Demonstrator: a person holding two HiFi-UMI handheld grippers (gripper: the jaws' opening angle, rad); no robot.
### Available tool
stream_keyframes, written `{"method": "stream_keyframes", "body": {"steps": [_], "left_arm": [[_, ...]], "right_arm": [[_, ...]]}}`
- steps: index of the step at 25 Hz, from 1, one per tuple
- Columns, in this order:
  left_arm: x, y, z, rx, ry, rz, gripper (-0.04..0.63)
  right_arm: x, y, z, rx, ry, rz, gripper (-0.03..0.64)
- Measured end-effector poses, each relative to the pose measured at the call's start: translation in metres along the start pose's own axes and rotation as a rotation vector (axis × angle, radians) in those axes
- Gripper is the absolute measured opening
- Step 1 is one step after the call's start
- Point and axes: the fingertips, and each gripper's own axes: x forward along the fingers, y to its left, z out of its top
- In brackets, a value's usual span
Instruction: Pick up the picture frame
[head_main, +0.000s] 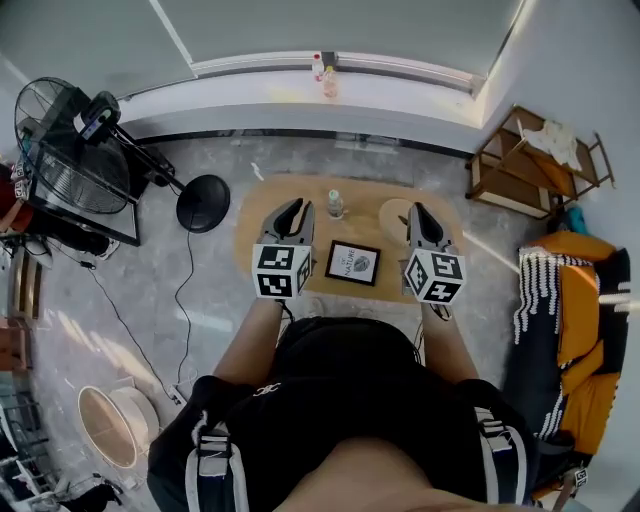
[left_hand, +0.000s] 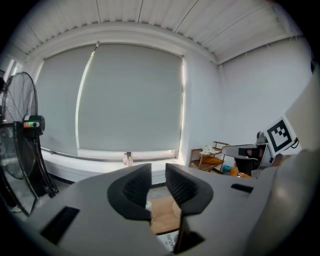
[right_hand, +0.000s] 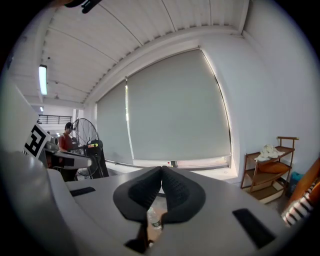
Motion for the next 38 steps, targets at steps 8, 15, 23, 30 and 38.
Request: {"method": "stream_keyframes", "body": {"steps": [8, 15, 23, 30, 38], "left_arm": [[0.038, 0.015, -0.040, -0.047, 0.126, -0.044, 0.183], [0.065, 0.032, -0.103, -0.118, 0.271, -0.064, 0.181], [0.102, 0.034, -0.179, -0.186, 0.399, -0.097, 0.181], [0.141, 0.043, -0.272, -0.273, 0.565, -0.131, 0.183], [0.187, 0.033, -0.400, -0.329, 0.727, -0.149, 0.192]], "right_arm": [[0.024, -0.011, -0.053, 0.062, 0.159, 0.028, 0.147], [0.041, -0.016, -0.099, 0.072, 0.279, 0.015, 0.155], [0.061, -0.039, -0.166, 0.140, 0.396, 0.010, 0.143], [0.109, -0.046, -0.253, 0.211, 0.562, 0.041, 0.144], [0.136, -0.072, -0.393, 0.304, 0.759, 0.039, 0.144]]}}
